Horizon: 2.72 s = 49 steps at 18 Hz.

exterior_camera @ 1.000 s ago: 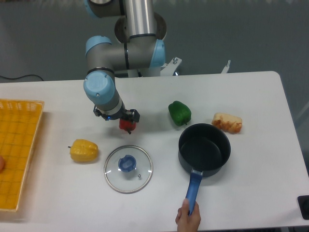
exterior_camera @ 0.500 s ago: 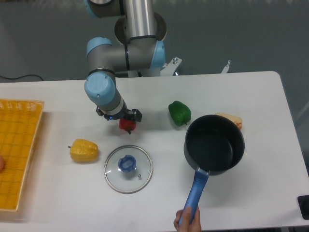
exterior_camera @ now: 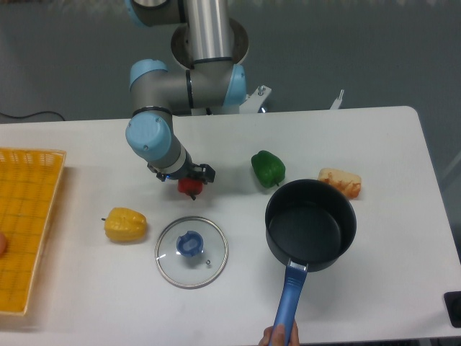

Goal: Pick up the red pepper

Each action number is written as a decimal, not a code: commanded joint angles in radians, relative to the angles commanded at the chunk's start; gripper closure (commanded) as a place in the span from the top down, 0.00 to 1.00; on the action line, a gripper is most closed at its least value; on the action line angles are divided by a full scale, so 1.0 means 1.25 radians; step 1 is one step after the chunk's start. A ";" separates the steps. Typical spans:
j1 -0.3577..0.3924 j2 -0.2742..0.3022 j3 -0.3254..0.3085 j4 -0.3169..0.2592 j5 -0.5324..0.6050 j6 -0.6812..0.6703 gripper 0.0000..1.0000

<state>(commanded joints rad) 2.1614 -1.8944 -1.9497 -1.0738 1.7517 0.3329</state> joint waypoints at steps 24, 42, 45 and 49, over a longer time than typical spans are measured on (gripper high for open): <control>-0.014 -0.011 0.017 0.009 0.017 0.039 0.46; 0.004 0.034 0.139 -0.113 -0.020 0.135 0.38; 0.013 0.049 0.190 -0.132 -0.056 0.179 0.38; 0.022 0.072 0.209 -0.144 -0.072 0.249 0.38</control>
<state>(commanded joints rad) 2.1890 -1.8041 -1.6889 -1.2532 1.6613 0.6441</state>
